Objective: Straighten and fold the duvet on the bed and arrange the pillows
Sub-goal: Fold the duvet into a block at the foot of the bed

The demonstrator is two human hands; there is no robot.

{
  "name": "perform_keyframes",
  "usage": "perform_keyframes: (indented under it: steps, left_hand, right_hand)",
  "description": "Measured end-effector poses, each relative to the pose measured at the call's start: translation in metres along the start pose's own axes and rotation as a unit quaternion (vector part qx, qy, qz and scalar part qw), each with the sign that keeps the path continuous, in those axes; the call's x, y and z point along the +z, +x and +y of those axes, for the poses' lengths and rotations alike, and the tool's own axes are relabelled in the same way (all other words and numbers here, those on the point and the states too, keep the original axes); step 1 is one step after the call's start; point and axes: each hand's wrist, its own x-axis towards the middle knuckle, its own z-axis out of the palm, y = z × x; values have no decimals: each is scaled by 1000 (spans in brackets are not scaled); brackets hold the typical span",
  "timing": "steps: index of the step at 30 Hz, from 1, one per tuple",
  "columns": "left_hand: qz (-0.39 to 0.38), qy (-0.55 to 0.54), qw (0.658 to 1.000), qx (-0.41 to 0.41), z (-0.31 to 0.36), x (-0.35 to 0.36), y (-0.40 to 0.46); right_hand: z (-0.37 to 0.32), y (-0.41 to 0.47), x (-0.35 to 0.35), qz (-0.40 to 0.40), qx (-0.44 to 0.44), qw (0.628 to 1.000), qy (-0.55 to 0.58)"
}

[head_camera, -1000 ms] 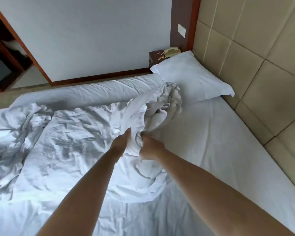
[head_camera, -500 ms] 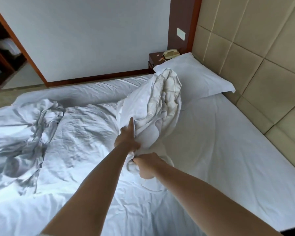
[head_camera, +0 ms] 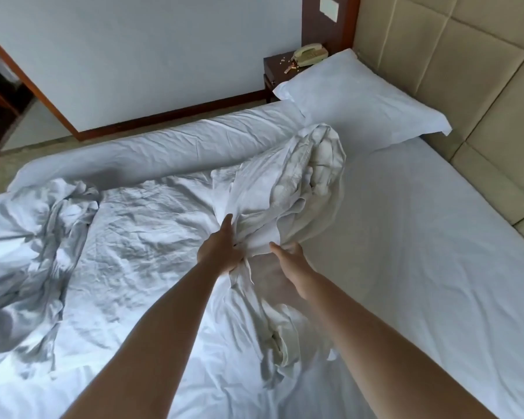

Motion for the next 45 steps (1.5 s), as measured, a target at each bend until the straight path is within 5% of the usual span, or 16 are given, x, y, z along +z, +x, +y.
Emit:
perform_keyframes:
  steps: [7, 13, 22, 28, 31, 35, 38, 43, 45]
  left_hand:
    - [-19, -85, 996, 11, -23, -11, 20]
    - [37, -272, 962, -13, -84, -46, 25]
    - [99, -440, 892, -1, -238, -147, 49]
    - [104, -523, 843, -70, -354, -168, 77]
    - [123, -410, 893, -136, -414, -129, 82]
    - [73, -376, 910, -160, -435, -78, 82]
    - [1, -416, 897, -150, -421, -69, 85]
    - [141, -498, 844, -139, -404, -76, 87]
    - [154, -437, 882, -88, -397, -81, 85]
  right_hand:
    - [-24, 23, 24, 34, -115, 993, -9]
    - [-59, 8, 82, -1, -193, 974, -115]
    - [-140, -10, 255, -51, -241, 967, -70]
    - [-170, -1, 374, -92, -258, 938, -213]
    - [-141, 25, 414, -108, -242, 914, -306]
    - [-95, 49, 428, -78, -234, 870, -426]
    - [-85, 60, 427, -70, -239, 894, -373]
    - [-92, 58, 420, 56, -232, 939, -247]
    - [-95, 55, 416, 132, -234, 934, -236]
